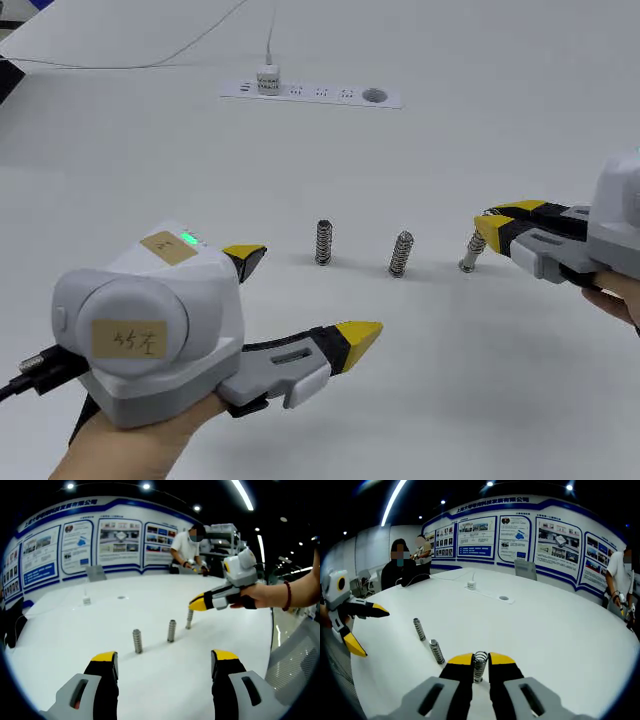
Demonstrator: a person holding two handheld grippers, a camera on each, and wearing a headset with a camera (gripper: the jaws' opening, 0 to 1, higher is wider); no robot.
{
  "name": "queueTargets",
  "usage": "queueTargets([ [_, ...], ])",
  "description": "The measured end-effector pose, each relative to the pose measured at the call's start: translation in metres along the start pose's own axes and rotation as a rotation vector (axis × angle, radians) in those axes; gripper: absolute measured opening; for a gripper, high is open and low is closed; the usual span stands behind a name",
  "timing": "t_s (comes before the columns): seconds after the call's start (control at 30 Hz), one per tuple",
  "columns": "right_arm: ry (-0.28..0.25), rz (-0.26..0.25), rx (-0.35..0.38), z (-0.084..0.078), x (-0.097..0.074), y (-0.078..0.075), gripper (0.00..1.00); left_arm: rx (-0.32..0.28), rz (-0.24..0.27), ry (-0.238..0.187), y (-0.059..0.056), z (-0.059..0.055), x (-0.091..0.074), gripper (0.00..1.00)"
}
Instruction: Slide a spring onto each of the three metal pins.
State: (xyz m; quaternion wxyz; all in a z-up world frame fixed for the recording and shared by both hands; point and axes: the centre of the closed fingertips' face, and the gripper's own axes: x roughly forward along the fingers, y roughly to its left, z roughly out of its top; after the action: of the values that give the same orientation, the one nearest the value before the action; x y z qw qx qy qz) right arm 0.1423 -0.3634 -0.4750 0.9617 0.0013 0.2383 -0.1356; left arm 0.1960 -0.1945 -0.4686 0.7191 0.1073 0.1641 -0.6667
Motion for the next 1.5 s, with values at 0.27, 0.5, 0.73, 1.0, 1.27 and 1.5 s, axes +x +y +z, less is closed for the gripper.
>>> queueTargets([
  [0.27, 0.031, 0.000, 0.025, -0.012, 0.005, 0.000, 0.12, -0.006, -0.002, -0.006, -0.001, 0.001, 0.000, 0.77],
  [0.5, 0.046, 0.000, 0.045, -0.020, 0.008, 0.001, 0.12, -0.004, -0.003, -0.004, 0.000, 0.000, 0.000, 0.77],
  [0.73, 0.048, 0.001, 0.060, -0.021, 0.009, 0.002, 0.12, -0.004, 0.003, 0.000, 0.002, -0.001, 0.000, 0.77],
  [1.0, 0.056, -0.001, 0.076, -0.022, 0.007, 0.005, 0.12, 0.007, 0.011, 0.013, 0.004, -0.003, -0.001, 0.77],
  [1.27, 0.075, 0.007, 0.084, -0.025, 0.002, 0.007, 0.21, 0.017, 0.029, 0.027, 0.010, -0.004, -0.003, 0.77],
  [1.5, 0.053, 0.020, 0.114, -0.016, -0.010, 0.009, 0.32, 0.024, 0.058, 0.054, 0.019, -0.005, -0.006, 0.74],
])
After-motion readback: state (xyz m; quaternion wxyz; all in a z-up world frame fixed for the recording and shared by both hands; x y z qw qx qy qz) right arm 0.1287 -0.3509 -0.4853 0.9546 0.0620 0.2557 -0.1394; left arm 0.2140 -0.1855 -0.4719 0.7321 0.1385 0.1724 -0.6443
